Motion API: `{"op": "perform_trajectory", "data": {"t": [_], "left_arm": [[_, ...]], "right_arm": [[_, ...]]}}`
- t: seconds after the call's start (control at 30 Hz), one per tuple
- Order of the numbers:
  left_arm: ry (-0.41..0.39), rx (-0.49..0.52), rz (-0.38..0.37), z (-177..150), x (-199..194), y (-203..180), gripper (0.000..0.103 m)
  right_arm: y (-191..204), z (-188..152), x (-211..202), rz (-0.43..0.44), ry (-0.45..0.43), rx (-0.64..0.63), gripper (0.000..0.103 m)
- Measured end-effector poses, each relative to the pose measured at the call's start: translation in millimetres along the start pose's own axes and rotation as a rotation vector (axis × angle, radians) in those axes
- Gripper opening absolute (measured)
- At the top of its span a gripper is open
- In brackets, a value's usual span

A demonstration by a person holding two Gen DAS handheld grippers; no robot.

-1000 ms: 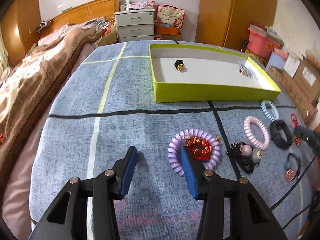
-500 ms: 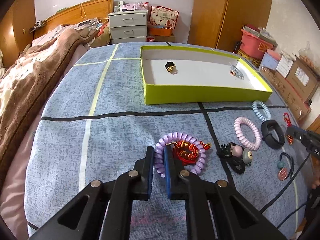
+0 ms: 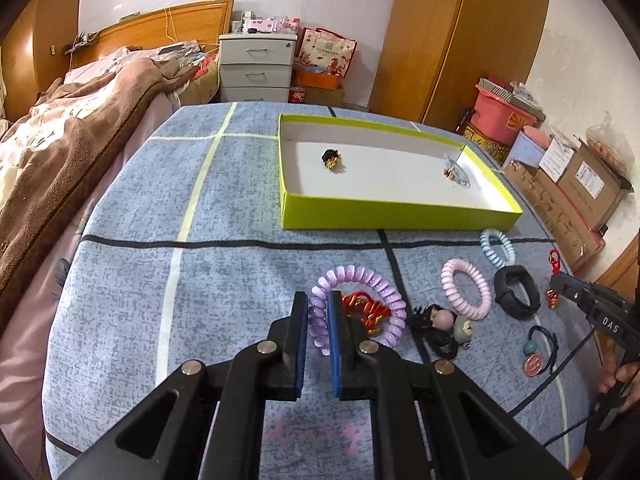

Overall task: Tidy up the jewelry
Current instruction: 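Lift red tassel with right gripper while left lifts purple coil toward box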

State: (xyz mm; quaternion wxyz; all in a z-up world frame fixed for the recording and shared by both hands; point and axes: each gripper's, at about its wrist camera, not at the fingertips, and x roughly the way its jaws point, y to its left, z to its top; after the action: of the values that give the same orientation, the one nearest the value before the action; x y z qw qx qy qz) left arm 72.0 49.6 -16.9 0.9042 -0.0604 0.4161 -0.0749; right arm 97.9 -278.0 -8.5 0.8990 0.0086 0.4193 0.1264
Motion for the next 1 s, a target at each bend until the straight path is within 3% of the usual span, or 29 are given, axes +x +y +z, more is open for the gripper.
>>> {"op": "perform_trajectory", "data": {"t": [0.27,0.67,1.0], "left_arm": [[-0.032,0.021,-0.006,19,-8,-7,0.01],[-0.056,0.018,-0.037,62,-2,-9,0.01],[-0.026,0.004,-0.048,55,5,-7,0.01]], "right_arm": [[4,15,-11,0.014,-0.043,0.006,0.012],[21,64,-17,0.073,-0.123,-0.01,0.011],[6,42,11,0.117,0.012,-0.022,0.014]]}}
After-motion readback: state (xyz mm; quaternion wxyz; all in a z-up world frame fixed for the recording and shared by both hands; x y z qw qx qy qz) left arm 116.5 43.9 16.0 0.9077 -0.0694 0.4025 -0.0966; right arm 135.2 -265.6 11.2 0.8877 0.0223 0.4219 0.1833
